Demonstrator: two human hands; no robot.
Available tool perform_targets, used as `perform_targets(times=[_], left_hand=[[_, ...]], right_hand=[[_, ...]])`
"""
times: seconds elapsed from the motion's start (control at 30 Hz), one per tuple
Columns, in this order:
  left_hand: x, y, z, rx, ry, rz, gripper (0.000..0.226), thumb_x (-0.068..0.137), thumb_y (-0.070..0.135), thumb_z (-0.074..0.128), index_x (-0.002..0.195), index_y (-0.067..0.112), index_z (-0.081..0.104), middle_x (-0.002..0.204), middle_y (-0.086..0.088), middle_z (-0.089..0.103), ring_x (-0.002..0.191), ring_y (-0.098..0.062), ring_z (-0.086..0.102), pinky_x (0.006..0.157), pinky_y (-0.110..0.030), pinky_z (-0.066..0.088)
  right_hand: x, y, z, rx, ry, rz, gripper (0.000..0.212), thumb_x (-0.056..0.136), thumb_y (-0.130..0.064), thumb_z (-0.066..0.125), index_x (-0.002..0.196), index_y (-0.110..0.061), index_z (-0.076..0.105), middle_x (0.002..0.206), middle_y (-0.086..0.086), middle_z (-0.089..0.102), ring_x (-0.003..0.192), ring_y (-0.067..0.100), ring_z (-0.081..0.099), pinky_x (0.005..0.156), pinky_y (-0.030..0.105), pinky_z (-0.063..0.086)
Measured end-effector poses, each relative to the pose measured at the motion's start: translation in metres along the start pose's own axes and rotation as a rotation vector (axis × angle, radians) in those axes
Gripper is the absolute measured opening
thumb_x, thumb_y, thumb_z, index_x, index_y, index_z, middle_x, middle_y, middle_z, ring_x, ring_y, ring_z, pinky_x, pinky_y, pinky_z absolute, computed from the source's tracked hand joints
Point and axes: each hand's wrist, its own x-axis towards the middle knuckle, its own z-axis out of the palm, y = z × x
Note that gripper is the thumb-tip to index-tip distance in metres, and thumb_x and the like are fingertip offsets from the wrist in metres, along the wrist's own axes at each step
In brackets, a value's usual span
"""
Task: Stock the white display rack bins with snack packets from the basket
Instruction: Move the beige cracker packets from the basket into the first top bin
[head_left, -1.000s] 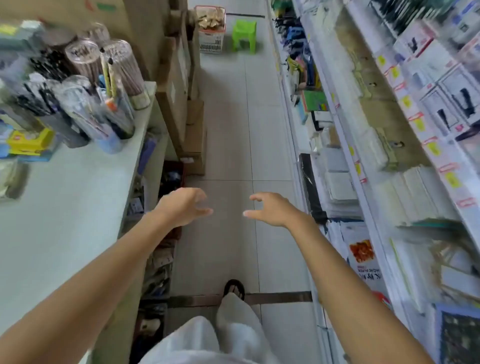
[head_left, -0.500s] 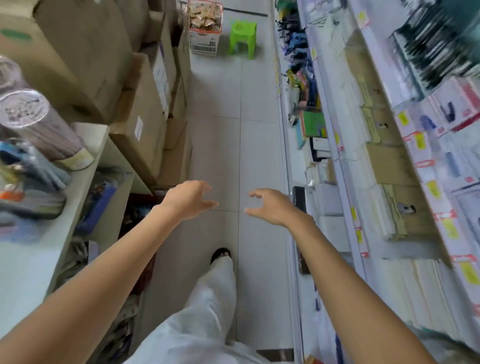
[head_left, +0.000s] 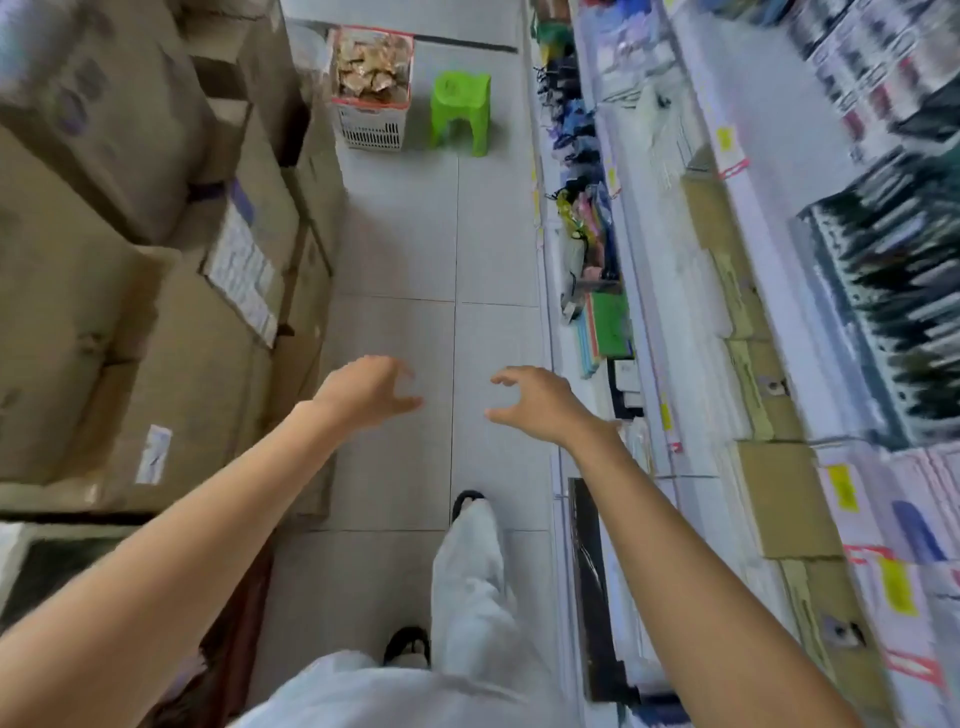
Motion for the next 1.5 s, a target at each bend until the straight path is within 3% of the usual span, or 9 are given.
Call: perform_targets(times=[0.37,0.7,0.87,1.2,1.4,1.5], left_hand=[[0.218,-0.001,-0.121,-0.089,0.043,-0.082,0.054,0.089,0.048,0.067,0.133,0.018,0.055,0.135,-0.001,0.059,0.123,-0.023,0.056,0.098,-0.037,0.046],[0.438,-0.032,-0.257,-0.122,0.06,-0.115,0.069,0.09,0.049,0.065,0.146,0.019,0.039,0.144,-0.006,0.049,0.13,-0.028,0.049,0.103,-0.041,0.042],[0.533,-0.038,-0.321,-0.086,0.034,-0.063,0.062,0.089,0.049,0.065,0.142,0.024,0.044,0.144,0.001,0.051,0.13,-0.024,0.049,0.102,-0.04,0.043],[0.763,-0.044,-0.451,-0.071,-0.009,-0.104,0.061,0.088,0.05,0.067,0.14,0.025,0.047,0.138,0.0,0.055,0.121,-0.021,0.055,0.095,-0.037,0.044],[0.889,-0.065,-0.52,-0.099,0.009,-0.119,0.068,0.086,0.052,0.069,0.143,0.023,0.046,0.139,-0.004,0.054,0.118,-0.025,0.059,0.096,-0.044,0.049],[0.961,-0.082,-0.551,-0.127,0.042,-0.119,0.067,0.085,0.05,0.07,0.142,0.022,0.046,0.139,-0.006,0.056,0.108,-0.027,0.064,0.091,-0.041,0.052]], right_hand=[[0.237,-0.013,-0.144,-0.016,-0.044,-0.056,0.053,0.088,-0.041,0.069,0.135,-0.022,0.055,0.136,0.003,0.056,0.128,0.022,0.049,0.111,0.036,0.031],[0.465,-0.057,-0.266,-0.095,-0.066,-0.038,0.049,0.087,-0.036,0.07,0.132,-0.021,0.058,0.134,0.001,0.058,0.126,0.02,0.051,0.11,0.036,0.032],[0.562,-0.067,-0.322,-0.039,-0.041,-0.032,0.051,0.086,-0.035,0.071,0.133,-0.021,0.058,0.133,0.001,0.059,0.124,0.021,0.052,0.109,0.037,0.034],[0.798,-0.069,-0.448,-0.02,-0.014,-0.045,0.05,0.087,-0.036,0.07,0.133,-0.021,0.057,0.133,0.003,0.059,0.125,0.024,0.051,0.108,0.037,0.032],[0.93,-0.087,-0.517,-0.081,-0.054,-0.057,0.052,0.086,-0.037,0.071,0.133,-0.021,0.057,0.133,0.004,0.06,0.127,0.025,0.05,0.108,0.037,0.032],[1.005,-0.096,-0.55,-0.118,-0.066,-0.071,0.054,0.086,-0.037,0.072,0.135,-0.022,0.056,0.137,0.002,0.058,0.129,0.024,0.049,0.109,0.036,0.032]])
